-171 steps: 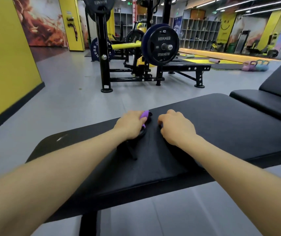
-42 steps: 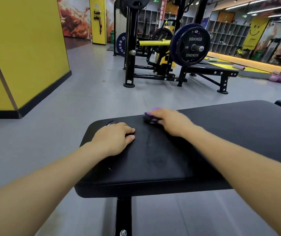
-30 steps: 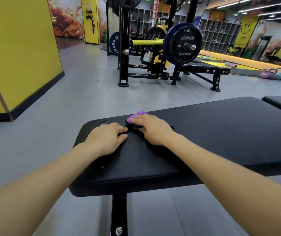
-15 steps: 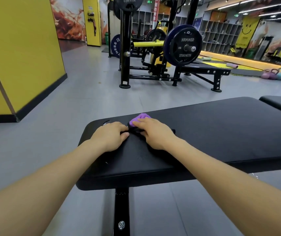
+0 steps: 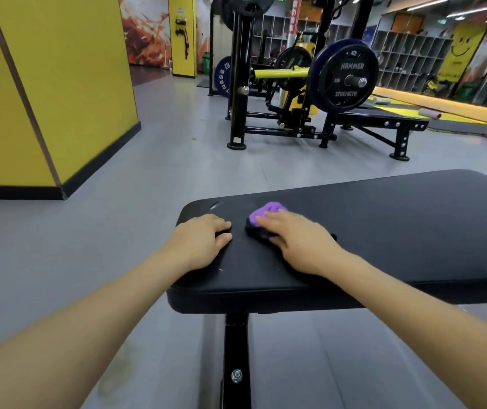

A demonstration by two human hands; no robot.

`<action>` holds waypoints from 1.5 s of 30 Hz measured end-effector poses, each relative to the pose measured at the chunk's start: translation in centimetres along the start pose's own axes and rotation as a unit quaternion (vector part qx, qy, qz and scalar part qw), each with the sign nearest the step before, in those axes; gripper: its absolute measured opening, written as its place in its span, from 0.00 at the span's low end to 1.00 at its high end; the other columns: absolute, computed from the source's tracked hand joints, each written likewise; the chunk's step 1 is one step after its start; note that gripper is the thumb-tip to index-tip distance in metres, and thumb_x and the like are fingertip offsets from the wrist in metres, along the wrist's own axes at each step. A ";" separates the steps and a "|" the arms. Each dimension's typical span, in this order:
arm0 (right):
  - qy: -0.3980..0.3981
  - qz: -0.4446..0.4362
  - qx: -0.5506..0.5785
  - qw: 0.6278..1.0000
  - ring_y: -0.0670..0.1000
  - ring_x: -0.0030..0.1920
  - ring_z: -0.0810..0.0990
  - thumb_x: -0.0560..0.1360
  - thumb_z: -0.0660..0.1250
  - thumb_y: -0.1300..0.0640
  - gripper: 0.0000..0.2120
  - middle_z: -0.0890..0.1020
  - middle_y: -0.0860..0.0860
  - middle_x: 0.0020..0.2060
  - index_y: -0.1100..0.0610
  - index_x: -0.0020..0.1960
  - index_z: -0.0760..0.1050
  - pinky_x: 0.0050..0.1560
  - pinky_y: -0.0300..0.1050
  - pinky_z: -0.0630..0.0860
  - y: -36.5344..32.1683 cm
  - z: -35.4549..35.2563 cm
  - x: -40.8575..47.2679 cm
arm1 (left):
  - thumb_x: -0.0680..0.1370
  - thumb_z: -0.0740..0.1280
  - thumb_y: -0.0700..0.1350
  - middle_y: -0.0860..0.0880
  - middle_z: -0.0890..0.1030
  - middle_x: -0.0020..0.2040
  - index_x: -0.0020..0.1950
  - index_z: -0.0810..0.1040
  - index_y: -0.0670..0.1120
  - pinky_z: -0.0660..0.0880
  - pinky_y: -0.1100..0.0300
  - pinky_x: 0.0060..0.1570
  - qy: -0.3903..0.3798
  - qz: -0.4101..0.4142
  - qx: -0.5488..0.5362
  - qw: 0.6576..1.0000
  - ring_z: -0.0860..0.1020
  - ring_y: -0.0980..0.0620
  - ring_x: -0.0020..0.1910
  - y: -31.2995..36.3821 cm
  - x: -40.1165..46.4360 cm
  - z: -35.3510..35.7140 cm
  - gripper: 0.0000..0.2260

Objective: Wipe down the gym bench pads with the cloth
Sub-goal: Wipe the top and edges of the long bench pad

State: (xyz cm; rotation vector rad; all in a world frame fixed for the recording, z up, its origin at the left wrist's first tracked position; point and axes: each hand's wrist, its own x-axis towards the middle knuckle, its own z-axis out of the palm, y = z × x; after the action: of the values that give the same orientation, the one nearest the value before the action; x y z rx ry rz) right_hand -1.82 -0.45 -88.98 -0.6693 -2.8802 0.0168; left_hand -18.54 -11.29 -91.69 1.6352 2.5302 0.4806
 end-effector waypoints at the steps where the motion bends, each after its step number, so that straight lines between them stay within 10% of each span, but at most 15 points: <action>1: -0.003 -0.023 -0.004 1.000 0.47 0.71 0.62 0.82 0.54 0.55 0.21 0.65 0.43 0.71 0.45 0.73 0.60 0.65 0.42 0.65 -0.5 0.1 -1.0 | 0.81 0.55 0.54 0.55 0.67 0.71 0.70 0.68 0.54 0.66 0.55 0.66 0.000 0.002 0.005 1.000 0.67 0.51 0.69 0.0 -0.1 0.1 0.18; 10: -0.017 0.107 -0.028 0.994 0.54 0.68 0.67 0.81 0.54 0.59 0.22 0.68 0.50 0.69 0.47 0.74 0.60 0.59 0.47 0.68 5.7 1.2 8.5 | 0.81 0.54 0.54 0.57 0.65 0.73 0.71 0.66 0.55 0.62 0.58 0.67 0.004 0.010 0.015 1.000 0.64 0.52 0.71 0.0 -0.2 0.0 0.18; 18: -0.024 -0.080 0.014 0.996 0.45 0.74 0.57 0.82 0.54 0.54 0.22 0.59 0.39 0.74 0.40 0.74 0.58 0.70 0.41 0.61 0.1 0.7 -1.6 | 0.80 0.54 0.56 0.58 0.65 0.72 0.71 0.67 0.57 0.64 0.58 0.65 0.010 0.014 0.019 1.000 0.66 0.53 0.70 -0.4 -0.1 0.2 0.18; 27: -0.019 0.070 -0.018 0.997 0.56 0.67 0.68 0.81 0.54 0.59 0.22 0.69 0.49 0.68 0.47 0.74 0.61 0.58 0.48 0.70 3.6 1.9 9.5 | 0.81 0.54 0.56 0.58 0.65 0.73 0.71 0.66 0.57 0.64 0.57 0.66 0.000 0.006 0.020 1.000 0.65 0.52 0.71 -0.3 -0.2 0.0 0.18; 34: -0.013 -0.068 0.004 0.998 0.47 0.73 0.59 0.82 0.53 0.54 0.22 0.60 0.40 0.74 0.42 0.74 0.58 0.68 0.43 0.64 -0.6 1.0 -0.4 | 0.81 0.54 0.55 0.57 0.66 0.72 0.70 0.67 0.57 0.65 0.58 0.64 0.005 0.021 0.019 1.000 0.67 0.52 0.70 -0.4 -0.3 0.1 0.18; 45: -0.045 0.056 -0.030 0.997 0.55 0.68 0.66 0.82 0.53 0.58 0.22 0.66 0.51 0.70 0.48 0.75 0.59 0.62 0.49 0.69 2.6 2.5 11.8 | 0.81 0.54 0.55 0.57 0.65 0.72 0.71 0.67 0.56 0.65 0.56 0.67 -0.001 0.024 0.018 1.000 0.65 0.53 0.71 -0.4 -0.3 -0.2 0.18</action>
State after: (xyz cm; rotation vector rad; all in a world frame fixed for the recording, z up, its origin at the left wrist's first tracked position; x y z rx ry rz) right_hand -11.54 7.20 -89.44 -0.8631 -2.9347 -0.0239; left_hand -18.80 -11.75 -91.69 1.7113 2.5183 0.4402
